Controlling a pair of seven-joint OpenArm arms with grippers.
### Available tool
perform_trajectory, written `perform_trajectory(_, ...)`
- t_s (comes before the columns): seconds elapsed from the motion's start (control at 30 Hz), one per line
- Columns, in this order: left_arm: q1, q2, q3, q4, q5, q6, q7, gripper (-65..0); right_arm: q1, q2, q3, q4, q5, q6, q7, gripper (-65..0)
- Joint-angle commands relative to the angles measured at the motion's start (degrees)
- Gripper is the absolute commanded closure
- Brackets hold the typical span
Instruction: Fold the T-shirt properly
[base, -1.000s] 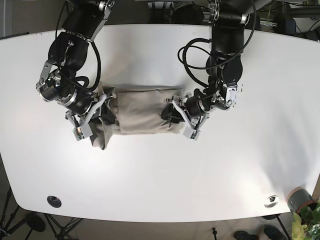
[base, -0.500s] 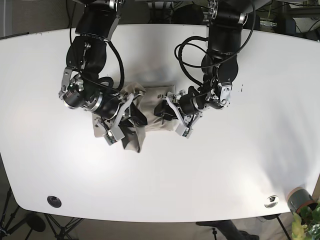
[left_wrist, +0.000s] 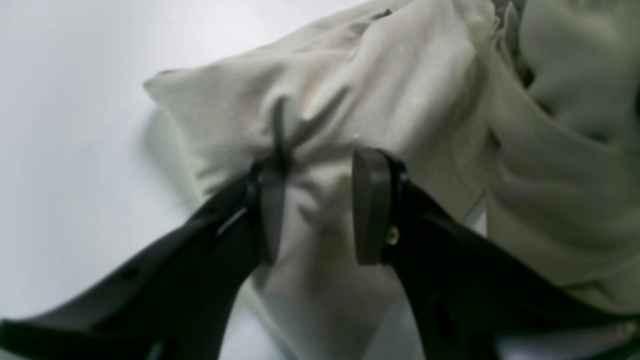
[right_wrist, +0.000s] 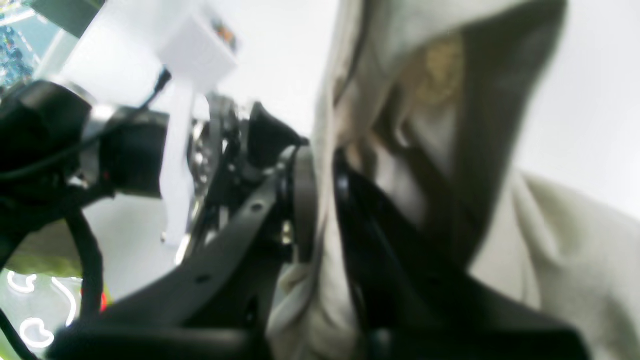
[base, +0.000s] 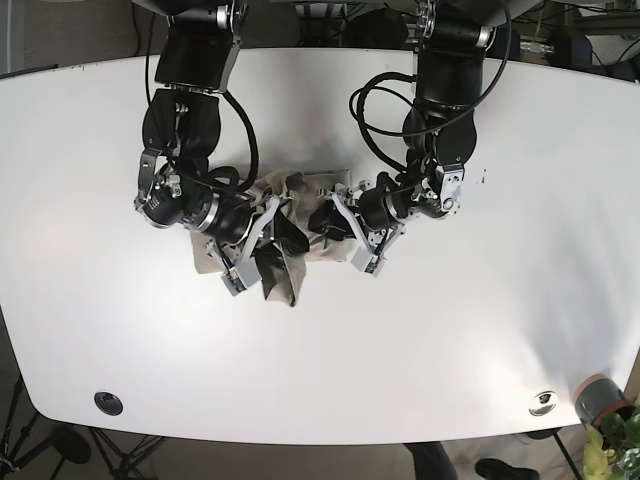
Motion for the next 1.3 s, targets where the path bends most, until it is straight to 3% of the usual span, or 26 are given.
perform_trajectory(0.0,-0.62,0.05,0.04,0.56,0.45,0.14,1.21,-21.0,1.29,-0.24,-0.12,-0.86,1.45,0.19,1.54,0.0)
perform_trajectory(0.6,-0.80,0.05,-0.05,0.56,0.45,0.14,1.12,-21.0,2.44,2.75,-2.85,-3.41,1.89,0.19,1.54,0.0)
perform_trajectory(1.27,-0.89,-0.13,0.04,0.56,0.45,0.14,1.12,-21.1,2.08,2.92,-2.93,-1.39,1.89,0.41,1.54,0.0)
